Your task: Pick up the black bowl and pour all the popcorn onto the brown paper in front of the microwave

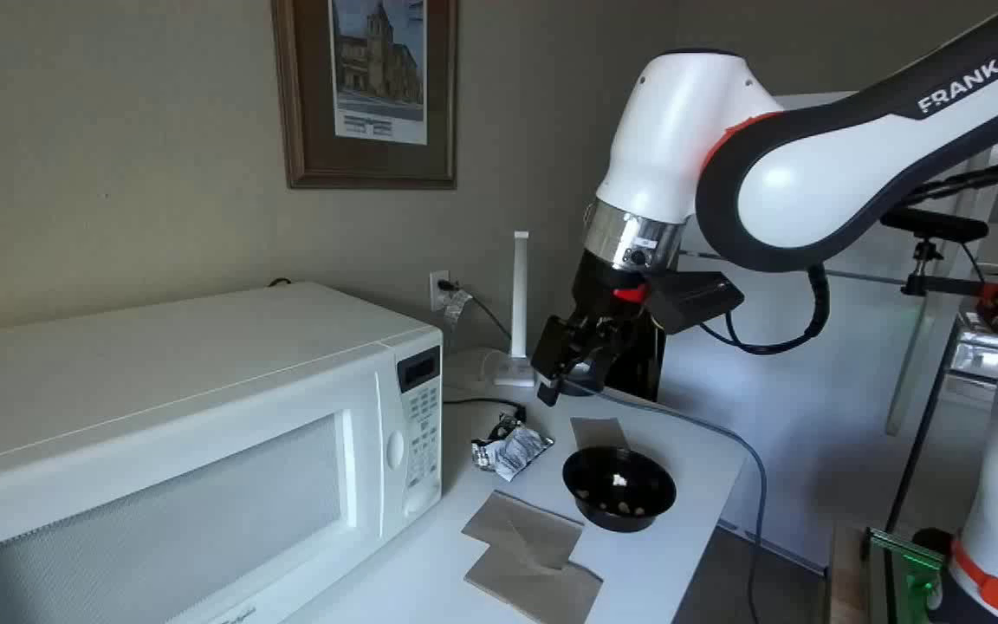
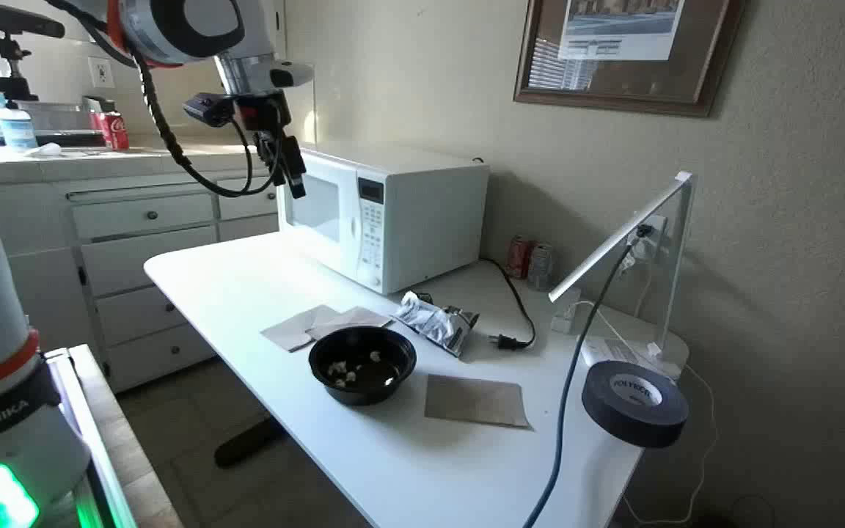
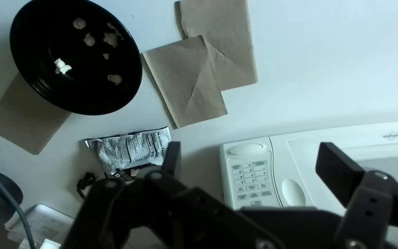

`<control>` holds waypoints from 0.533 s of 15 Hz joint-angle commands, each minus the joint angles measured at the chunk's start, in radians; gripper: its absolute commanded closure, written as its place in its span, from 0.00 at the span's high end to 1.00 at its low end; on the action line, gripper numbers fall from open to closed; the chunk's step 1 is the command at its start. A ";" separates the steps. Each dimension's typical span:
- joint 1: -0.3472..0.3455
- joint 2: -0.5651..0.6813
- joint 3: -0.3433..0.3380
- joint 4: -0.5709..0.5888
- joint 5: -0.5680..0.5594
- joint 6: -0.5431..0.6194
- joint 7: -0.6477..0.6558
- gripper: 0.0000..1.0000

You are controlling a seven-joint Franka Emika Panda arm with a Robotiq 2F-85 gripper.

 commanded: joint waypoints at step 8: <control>-0.086 0.071 0.050 0.014 -0.108 0.058 0.133 1.00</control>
